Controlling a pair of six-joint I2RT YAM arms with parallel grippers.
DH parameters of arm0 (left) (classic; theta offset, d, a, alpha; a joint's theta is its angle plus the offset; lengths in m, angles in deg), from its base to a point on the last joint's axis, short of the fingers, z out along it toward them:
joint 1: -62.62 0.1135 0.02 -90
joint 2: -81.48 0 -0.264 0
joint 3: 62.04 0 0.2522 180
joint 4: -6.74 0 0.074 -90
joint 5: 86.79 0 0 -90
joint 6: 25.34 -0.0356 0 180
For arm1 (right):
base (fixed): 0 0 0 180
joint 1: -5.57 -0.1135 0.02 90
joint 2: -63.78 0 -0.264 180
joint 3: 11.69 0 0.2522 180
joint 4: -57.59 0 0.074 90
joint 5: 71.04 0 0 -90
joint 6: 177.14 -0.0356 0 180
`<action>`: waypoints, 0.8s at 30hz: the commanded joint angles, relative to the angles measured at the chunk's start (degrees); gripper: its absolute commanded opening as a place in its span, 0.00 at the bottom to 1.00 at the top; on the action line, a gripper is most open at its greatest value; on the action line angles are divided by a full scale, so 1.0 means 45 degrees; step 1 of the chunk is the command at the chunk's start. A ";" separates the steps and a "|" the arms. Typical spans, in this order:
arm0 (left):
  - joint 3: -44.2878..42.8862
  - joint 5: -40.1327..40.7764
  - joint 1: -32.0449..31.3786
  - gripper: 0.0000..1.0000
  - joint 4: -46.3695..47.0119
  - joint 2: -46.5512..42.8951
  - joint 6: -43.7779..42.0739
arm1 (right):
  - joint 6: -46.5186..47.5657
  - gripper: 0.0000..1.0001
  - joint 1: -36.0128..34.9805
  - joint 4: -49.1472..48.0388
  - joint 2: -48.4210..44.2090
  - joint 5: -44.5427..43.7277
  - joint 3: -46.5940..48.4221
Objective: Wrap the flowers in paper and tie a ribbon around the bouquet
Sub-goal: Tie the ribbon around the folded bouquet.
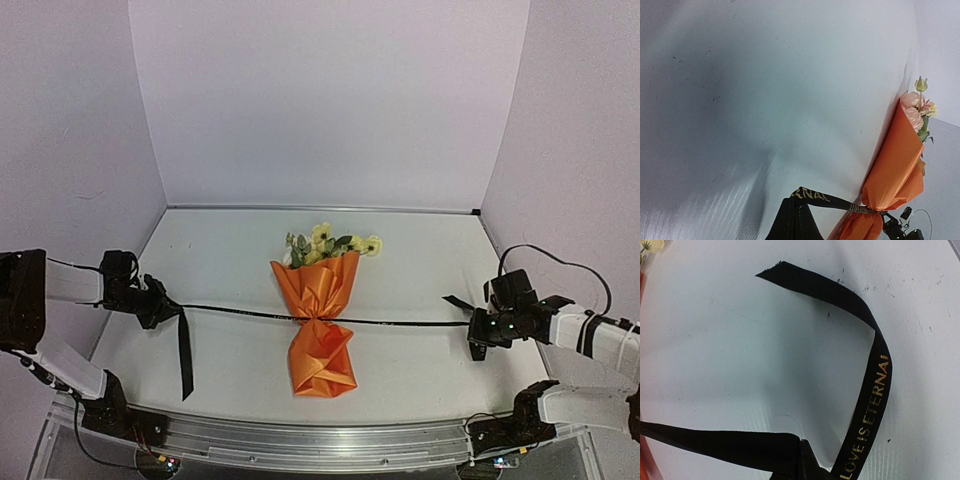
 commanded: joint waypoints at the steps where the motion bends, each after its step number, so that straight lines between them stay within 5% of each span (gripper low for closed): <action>1: -0.0547 0.4308 0.0486 0.00 0.0443 -0.1052 -0.0836 | 0.0082 0.00 0.0945 0.2494 0.0105 -0.2803 0.0126; 7: -0.1398 0.3898 -0.1924 0.00 -0.0217 -0.2041 -0.2489 | 0.0885 0.02 0.0516 0.3052 0.0947 -0.1083 0.0892; 10: -0.1954 0.3536 -0.2534 0.00 -0.0848 -0.2475 -0.3475 | 0.1578 0.32 -0.0170 0.3361 0.0928 -0.0724 0.1447; 18: -0.4127 0.1996 -0.3779 0.00 -0.2076 -0.2649 -0.5073 | 0.2941 0.67 -0.3111 0.3209 0.1806 0.0126 0.4362; 24: -0.5341 0.1361 -0.4598 0.00 -0.2622 -0.2899 -0.5835 | 0.3648 0.69 -0.4995 0.0682 0.4659 0.1799 0.6964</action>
